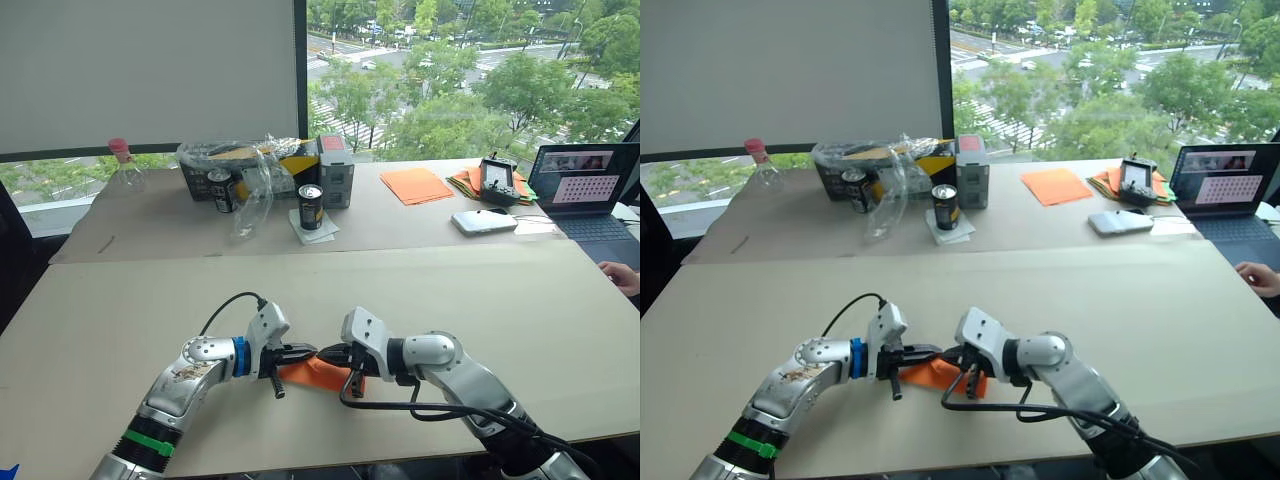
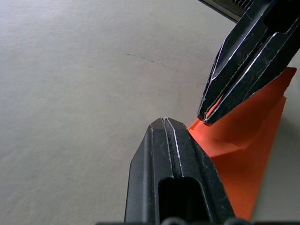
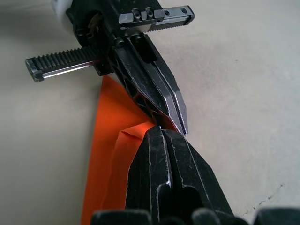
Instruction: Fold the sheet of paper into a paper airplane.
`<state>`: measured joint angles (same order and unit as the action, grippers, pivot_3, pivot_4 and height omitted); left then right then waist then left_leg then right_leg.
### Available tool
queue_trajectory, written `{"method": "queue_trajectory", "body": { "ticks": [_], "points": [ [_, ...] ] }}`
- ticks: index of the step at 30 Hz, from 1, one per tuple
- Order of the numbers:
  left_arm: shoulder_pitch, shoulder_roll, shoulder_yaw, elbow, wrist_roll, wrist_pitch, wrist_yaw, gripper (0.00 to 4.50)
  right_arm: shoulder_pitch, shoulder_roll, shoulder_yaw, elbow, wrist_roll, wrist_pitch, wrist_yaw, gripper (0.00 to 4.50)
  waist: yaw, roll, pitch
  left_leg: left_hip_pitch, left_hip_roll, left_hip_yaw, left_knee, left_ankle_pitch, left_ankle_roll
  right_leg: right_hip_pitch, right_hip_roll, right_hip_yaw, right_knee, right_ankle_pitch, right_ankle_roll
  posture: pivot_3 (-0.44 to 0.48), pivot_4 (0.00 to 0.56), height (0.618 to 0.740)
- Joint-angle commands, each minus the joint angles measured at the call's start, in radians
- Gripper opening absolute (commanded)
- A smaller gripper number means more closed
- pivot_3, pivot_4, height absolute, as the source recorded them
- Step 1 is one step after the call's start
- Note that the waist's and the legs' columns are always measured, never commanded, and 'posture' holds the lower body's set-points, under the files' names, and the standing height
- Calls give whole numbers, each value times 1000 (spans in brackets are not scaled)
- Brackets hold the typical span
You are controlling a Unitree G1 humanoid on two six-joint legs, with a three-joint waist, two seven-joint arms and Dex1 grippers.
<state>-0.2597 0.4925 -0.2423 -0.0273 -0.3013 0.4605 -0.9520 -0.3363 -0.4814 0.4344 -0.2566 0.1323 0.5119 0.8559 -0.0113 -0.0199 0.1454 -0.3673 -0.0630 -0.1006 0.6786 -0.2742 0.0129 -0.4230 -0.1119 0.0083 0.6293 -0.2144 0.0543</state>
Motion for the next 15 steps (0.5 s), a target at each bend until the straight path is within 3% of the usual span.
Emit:
{"method": "queue_trajectory", "body": {
  "ticks": [1,15],
  "points": [
    [37,22,-52,33,53,23,0,0,4,-29,40,9,-48,42,0,21,0,0,0,0,0,0,0,0,0,0,0,0,0,0,0,0,150,695],
    [18,6,-71,66,54,4,-5,0,232,-163,-104,-140,-2,149,-43,21,13,2,-2,1,-1,0,0,0,0,2,-1,0,0,-3,5,0,150,695]
  ]
}}
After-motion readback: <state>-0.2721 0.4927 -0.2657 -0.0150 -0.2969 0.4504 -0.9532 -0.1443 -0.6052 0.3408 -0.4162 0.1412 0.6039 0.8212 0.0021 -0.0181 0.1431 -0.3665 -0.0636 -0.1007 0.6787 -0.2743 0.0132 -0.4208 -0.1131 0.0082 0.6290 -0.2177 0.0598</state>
